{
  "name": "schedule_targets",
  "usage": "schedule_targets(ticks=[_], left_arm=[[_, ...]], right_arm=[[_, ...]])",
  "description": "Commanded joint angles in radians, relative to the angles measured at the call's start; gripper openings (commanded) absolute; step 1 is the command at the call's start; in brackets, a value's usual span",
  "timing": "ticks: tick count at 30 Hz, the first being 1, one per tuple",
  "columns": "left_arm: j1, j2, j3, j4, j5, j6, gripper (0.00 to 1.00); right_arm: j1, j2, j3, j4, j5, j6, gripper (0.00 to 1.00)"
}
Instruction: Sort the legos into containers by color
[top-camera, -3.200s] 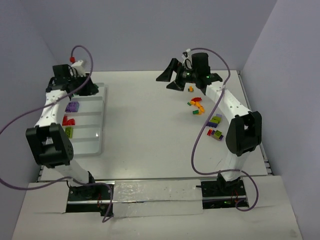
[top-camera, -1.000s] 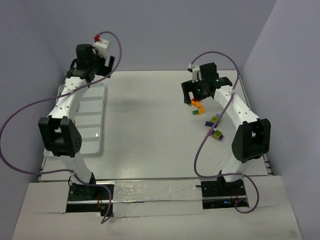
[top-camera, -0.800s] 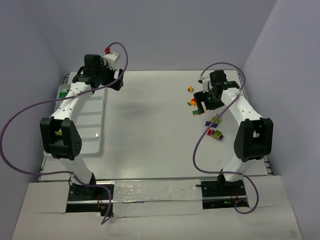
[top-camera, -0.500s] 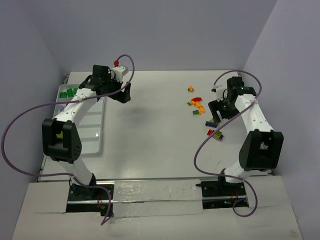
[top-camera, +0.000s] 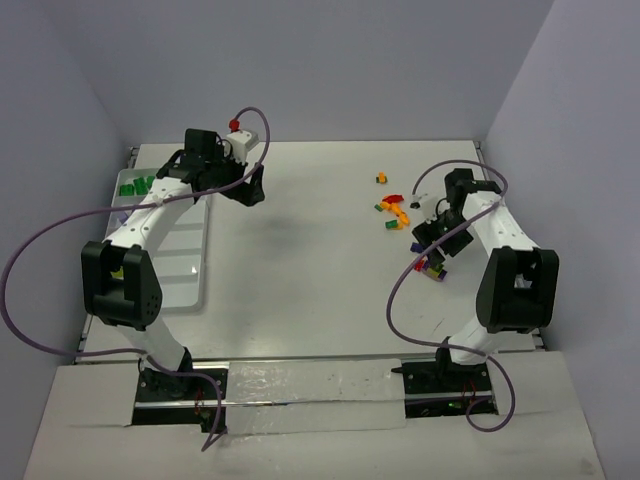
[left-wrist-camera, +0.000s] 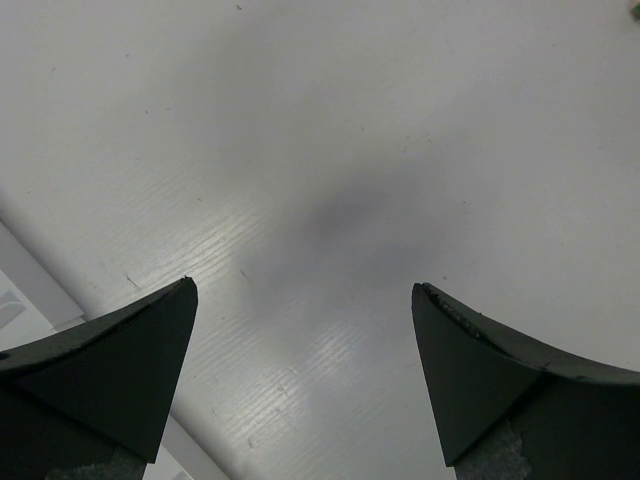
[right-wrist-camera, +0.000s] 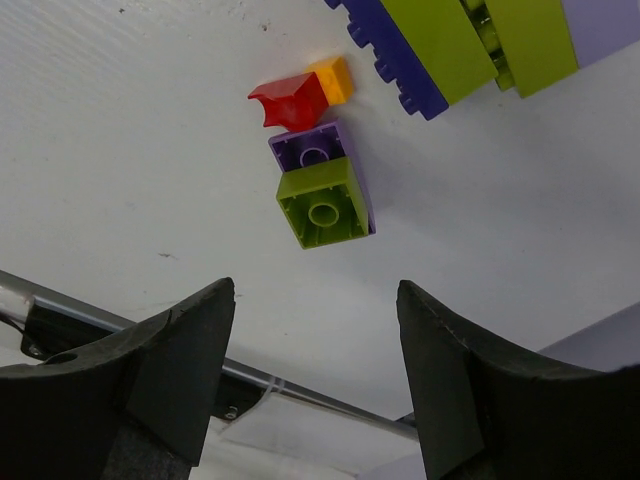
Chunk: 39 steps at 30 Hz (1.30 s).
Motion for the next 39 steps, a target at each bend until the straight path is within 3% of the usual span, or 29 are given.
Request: schedule_targets(ticks=[1, 14, 23, 28, 34, 39], left_arm=[[-0.009, -0.044, 0.000, -0.003, 0.032, 0.010, 0.98], [-0.014, -0.030, 0.007, -0.003, 0.016, 0.017, 0.98], [-0.015, -0.020, 0.015, -0.010, 0.006, 0.018, 0.98], [-0.017, -0.009, 0.023, -0.012, -0.001, 0.014, 0.98], [-0.018, -0.004, 0.027, -0.014, -0.004, 0.012, 0.98], [-0.018, -0.005, 0.020, -0.007, -0.008, 0.005, 0.98]], right_arm=[[0.002, 0.034, -0.006, 0.019, -0.016, -0.066, 0.73], [0.003, 0.122, -0.010, 0.063, -0.032, -0.109, 0.79], [0.003, 0.168, -0.015, 0.079, -0.038, -0.129, 0.74], [0.003, 0.173, -0.033, 0.089, -0.034, -0.138, 0.67], [0.003, 0.167, -0.038, 0.089, -0.044, -0.136, 0.45], [0.003, 0.130, -0.030, 0.067, -0.049, -0.135, 0.33]])
